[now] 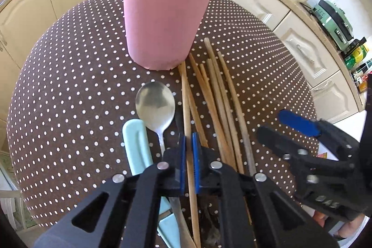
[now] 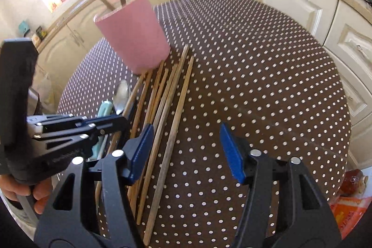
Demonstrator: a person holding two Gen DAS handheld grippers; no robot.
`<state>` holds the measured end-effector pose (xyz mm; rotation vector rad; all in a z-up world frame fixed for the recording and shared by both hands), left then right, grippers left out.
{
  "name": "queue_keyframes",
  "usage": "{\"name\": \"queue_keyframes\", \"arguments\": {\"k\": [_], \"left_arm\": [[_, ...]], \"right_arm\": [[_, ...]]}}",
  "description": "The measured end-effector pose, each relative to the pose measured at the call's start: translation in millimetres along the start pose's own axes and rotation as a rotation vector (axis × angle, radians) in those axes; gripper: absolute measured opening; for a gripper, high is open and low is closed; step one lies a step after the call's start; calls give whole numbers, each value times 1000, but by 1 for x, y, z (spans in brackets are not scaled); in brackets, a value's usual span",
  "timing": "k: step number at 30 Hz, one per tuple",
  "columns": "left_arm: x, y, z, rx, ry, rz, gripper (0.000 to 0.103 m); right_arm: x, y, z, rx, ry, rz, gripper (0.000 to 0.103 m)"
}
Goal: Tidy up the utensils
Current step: 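Lower the left tool onto another chopstick and close it while the right tool grasps one too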
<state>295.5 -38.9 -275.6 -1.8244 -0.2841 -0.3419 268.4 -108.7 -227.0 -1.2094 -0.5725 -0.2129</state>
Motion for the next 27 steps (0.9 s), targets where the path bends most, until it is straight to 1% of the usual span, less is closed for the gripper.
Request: {"name": "queue_keyframes", "arguments": {"k": [3, 5, 6, 8, 12, 13, 14, 15, 16, 17, 21, 23, 27], "left_arm": [[0, -5, 4, -14, -1, -11, 6], [1, -7, 4, -21, -2, -17, 6], [2, -7, 3, -23, -1, -22, 6], [1, -15, 5, -22, -1, -27, 6], [4, -19, 4, -25, -5, -40, 6], [0, -22, 8, -26, -4, -44, 6], [0, -25, 9, -25, -6, -45, 6], [1, -28, 8, -27, -7, -53, 6], [3, -30, 8, -27, -6, -61, 6], [3, -31, 8, -25, -5, -64, 6], [7, -41, 5, -32, -3, -101, 5], [8, -51, 2, -37, 3, -136, 5], [8, -67, -6, -63, 24, -178, 5]], "right_arm": [[-2, 8, 2, 9, 4, 46, 47], [-3, 13, 3, 7, 10, 70, 40], [-4, 16, 4, 9, 12, 85, 38], [-3, 22, 7, 15, 15, 108, 36], [3, 32, 12, -6, -7, 140, 35], [7, 35, 13, -25, -23, 147, 30], [10, 37, 14, -45, -35, 152, 24], [11, 39, 15, -58, -45, 157, 21], [12, 41, 17, -60, -52, 165, 13], [13, 43, 19, -59, -55, 169, 10], [15, 44, 17, -35, -29, 157, 7], [14, 40, 13, 4, 10, 142, 7], [14, 28, 6, 53, 58, 83, 7]]}}
Point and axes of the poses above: each gripper's, at about its wrist camera, not at the fingertips, and y roughly the way its jaws point, z to its left, x to its top, the point moved 10 cm from there along y, roughly the way its jaws point, and after that the axes turned 1 degree about -x, right-handed, at the moved point
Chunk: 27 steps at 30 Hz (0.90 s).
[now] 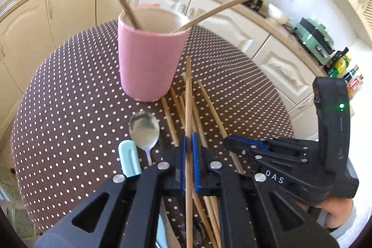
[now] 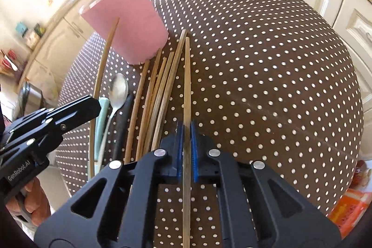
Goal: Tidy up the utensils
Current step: 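Lower the left tool onto another chopstick and close it while the right tool grasps one too, then raise the left tool's chopstick over the pink cup and release it while the right tool drops its chopstick in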
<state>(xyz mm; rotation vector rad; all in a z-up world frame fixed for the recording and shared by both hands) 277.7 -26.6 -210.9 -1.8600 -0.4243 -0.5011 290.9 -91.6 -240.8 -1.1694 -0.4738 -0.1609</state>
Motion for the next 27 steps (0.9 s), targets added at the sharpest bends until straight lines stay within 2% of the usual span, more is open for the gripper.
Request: {"name": "queue_keyframes", "arguments": {"k": [6, 8, 12, 16, 21, 24, 27], "left_arm": [[6, -32, -22, -56, 58, -106, 5], [8, -42, -28, -68, 76, -144, 5], [11, -57, -46, -81, 114, -230, 5], [15, -70, -53, -129, 119, -300, 5], [25, -94, -61, -186, 140, -421, 5], [34, -113, -63, -186, 159, -510, 5], [47, -127, -61, -185, 168, -579, 5]], "right_arm": [[2, -37, -17, 95, 64, -139, 7], [1, -54, -16, 158, 82, -201, 7], [-3, -88, -14, 224, 105, -328, 7], [-2, -125, -10, 232, 100, -476, 7], [4, -166, 17, 216, 50, -676, 7], [10, -193, 27, 200, 11, -795, 7], [23, -199, 42, 200, -44, -857, 7]]}}
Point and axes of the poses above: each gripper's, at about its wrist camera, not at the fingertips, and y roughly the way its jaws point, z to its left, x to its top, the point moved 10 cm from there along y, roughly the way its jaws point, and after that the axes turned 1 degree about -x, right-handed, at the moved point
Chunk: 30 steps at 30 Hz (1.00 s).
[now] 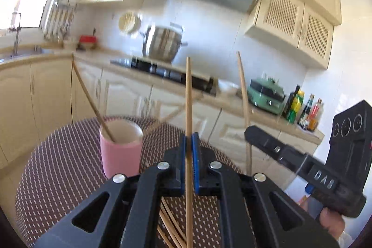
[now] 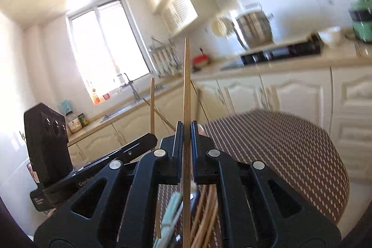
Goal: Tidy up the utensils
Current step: 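Raise the left tool's chopstick over the pink cup and release it while the right tool drops its chopstick in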
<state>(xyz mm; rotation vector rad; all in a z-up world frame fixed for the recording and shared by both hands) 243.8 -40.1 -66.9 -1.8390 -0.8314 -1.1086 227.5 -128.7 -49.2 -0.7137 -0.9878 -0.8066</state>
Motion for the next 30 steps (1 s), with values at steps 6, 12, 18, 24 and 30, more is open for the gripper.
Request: {"name": "queue_keyframes", "arguments": {"k": [6, 12, 18, 24, 30], "left_arm": [[38, -5, 22, 43, -6, -104, 5], [72, 0, 45, 90, -17, -215, 5], [93, 17, 67, 121, -37, -283, 6], [105, 33, 87, 151, -64, -330, 6], [119, 36, 94, 179, -34, -397, 6]], "right_arm": [[16, 36, 12, -16, -41, -65, 7], [37, 68, 36, 13, -70, -138, 7], [50, 102, 38, 2, -89, -182, 7], [55, 127, 30, -8, -91, -196, 7], [68, 140, 25, -19, -74, -240, 7]]}}
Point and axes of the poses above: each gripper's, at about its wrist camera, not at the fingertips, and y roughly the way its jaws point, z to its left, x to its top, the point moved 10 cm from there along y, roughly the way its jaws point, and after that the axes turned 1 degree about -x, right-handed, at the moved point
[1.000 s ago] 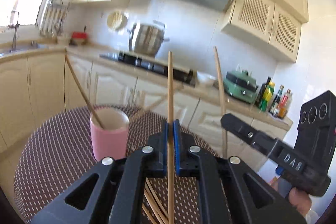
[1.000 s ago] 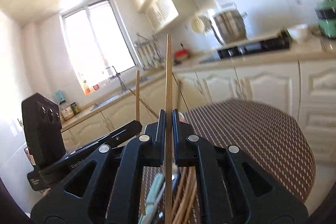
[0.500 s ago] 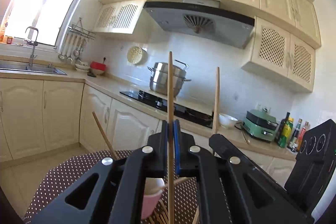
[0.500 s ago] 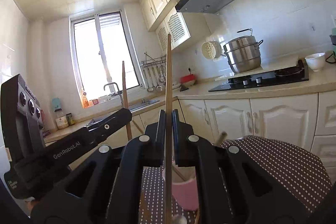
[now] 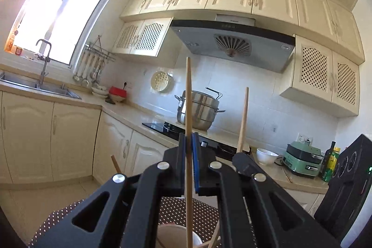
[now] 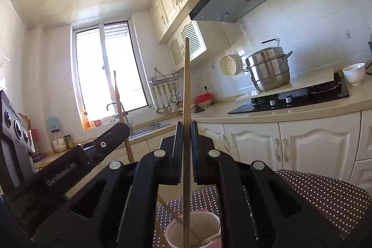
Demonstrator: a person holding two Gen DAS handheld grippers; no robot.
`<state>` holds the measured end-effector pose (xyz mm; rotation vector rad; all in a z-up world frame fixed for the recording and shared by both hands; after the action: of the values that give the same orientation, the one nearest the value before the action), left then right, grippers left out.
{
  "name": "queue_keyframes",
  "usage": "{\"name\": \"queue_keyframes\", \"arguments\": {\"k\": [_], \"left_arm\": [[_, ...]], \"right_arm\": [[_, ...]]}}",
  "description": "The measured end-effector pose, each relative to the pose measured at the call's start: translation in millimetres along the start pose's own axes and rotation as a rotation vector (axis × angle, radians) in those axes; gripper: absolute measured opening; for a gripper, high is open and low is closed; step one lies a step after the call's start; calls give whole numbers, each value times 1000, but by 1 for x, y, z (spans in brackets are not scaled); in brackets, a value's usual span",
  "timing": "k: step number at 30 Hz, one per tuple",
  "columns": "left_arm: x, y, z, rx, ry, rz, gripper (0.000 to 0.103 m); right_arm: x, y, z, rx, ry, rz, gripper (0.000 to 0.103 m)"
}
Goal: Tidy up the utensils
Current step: 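Raise the left tool's chopstick over the pink cup and release it while the right tool drops its chopstick in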
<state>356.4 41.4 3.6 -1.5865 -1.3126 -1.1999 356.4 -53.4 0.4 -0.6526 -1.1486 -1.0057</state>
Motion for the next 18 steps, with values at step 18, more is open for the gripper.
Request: {"name": "queue_keyframes", "arguments": {"k": [18], "left_arm": [[-57, 28, 30, 19, -19, 142, 6]], "right_arm": [[-21, 19, 3, -37, -89, 14, 7]]}}
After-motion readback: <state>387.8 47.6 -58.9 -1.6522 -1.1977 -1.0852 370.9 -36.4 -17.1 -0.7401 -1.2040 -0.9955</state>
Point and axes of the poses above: each gripper's, at about its wrist camera, not at the fingertips, and y roughly the way its jaws point, z to its left, x to its top, the point moved 10 cm from there along y, roughly the way its jaws point, and after that the axes turned 1 degree about -x, right-handed, at the moved point
